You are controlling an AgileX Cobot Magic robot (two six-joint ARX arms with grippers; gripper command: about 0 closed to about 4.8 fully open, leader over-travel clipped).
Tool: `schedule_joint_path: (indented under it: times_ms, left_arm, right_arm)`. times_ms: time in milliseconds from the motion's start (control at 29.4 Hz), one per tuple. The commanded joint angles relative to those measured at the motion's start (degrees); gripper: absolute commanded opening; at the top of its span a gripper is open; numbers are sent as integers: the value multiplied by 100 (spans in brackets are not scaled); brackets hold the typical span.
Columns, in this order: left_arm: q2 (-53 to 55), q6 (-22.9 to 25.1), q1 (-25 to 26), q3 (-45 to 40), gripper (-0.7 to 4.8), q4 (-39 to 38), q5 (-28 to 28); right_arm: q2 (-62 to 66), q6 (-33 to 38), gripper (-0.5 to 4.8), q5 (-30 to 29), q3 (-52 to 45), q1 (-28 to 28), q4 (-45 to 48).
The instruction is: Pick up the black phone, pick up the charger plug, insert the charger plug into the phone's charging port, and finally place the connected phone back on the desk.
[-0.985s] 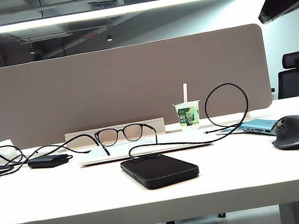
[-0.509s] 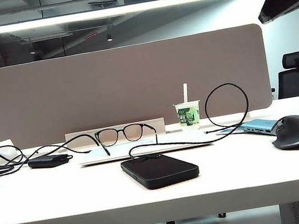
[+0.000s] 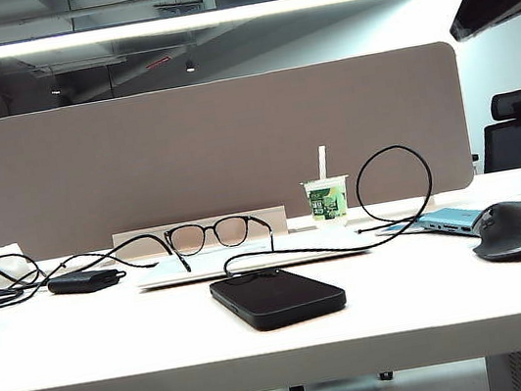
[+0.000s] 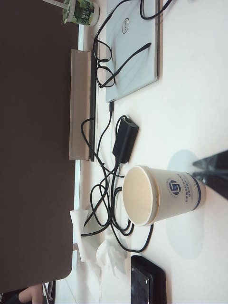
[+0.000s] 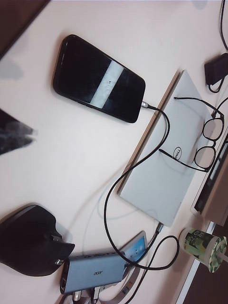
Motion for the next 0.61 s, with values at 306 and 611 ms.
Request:
schedule_joint_path:
  times_ms: [306, 611]
  left_arm:
    - [4, 22, -376, -2, -7, 37, -446]
    - [4, 120, -354, -2, -7, -155, -146]
  right_arm:
    - [-13, 22, -5, -7, 31, 7, 63]
    - [-13, 22, -5, -7, 31, 7, 63]
